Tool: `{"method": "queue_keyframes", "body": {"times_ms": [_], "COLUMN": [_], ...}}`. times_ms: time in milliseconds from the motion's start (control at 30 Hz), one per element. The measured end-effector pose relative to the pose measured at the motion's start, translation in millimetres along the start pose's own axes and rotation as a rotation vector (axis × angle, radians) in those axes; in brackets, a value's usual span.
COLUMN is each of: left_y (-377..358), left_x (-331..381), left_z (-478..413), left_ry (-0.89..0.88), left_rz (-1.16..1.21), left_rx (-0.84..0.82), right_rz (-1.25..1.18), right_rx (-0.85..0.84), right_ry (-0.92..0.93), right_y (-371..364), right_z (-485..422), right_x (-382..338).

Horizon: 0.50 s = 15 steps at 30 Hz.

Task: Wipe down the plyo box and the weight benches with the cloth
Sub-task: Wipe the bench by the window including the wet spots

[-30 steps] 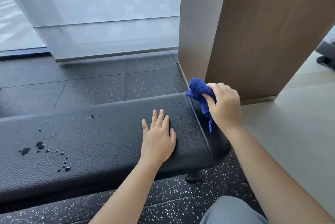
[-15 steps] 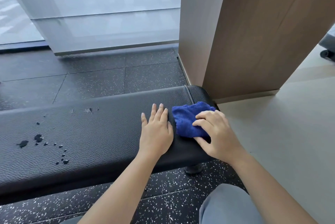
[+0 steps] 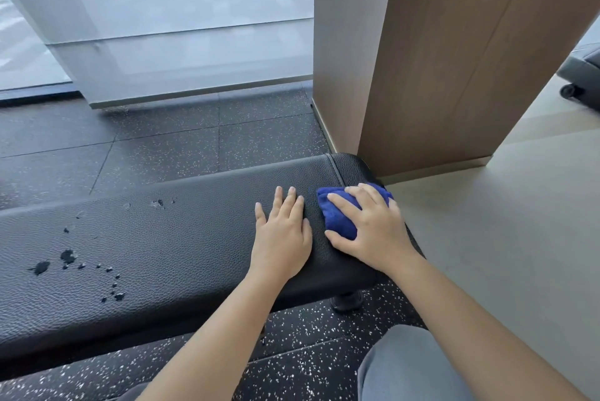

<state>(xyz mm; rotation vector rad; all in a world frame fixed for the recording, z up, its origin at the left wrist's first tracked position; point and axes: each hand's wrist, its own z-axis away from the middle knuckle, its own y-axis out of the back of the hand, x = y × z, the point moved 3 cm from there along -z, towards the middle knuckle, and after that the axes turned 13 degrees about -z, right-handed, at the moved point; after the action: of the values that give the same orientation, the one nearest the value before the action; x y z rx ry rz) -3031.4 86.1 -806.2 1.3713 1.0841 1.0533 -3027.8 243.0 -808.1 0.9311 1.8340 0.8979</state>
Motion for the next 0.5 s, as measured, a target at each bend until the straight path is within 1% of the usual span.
{"method": "queue_keyframes", "body": {"times_ms": [100,200,300,367,433,500], "left_y": [-0.9,-3.9,-4.7,-6.0,-6.2,-6.6], "left_x": [2.9,9.0,19.3,25.1,30.7,34.3], "left_z": [-0.4,-2.0,-10.3,-18.2,-26.9,-35.6], "left_ry": [-0.050,-0.058,-0.047,-0.048,-0.057,-0.062], "left_rz": [-0.058,-0.105,-0.088,-0.090,-0.092,-0.100], "left_rx": [-0.020,-0.052,-0.068,-0.082,-0.080,-0.068], "right_rz": [-0.014,-0.035,-0.105,-0.224,-0.323,-0.391], "right_rx": [0.126,0.166,0.106,0.008,-0.046,-0.028], "right_ry": [-0.007,-0.011,-0.126,-0.237,-0.273,-0.248], "right_y": [7.0,6.3,4.6,0.2,-6.8,-8.7], "right_z": [22.2,22.3,-15.4,-45.5,-65.8,-70.0], "right_x": [5.5,11.5,29.8,51.6,67.2,72.0]}}
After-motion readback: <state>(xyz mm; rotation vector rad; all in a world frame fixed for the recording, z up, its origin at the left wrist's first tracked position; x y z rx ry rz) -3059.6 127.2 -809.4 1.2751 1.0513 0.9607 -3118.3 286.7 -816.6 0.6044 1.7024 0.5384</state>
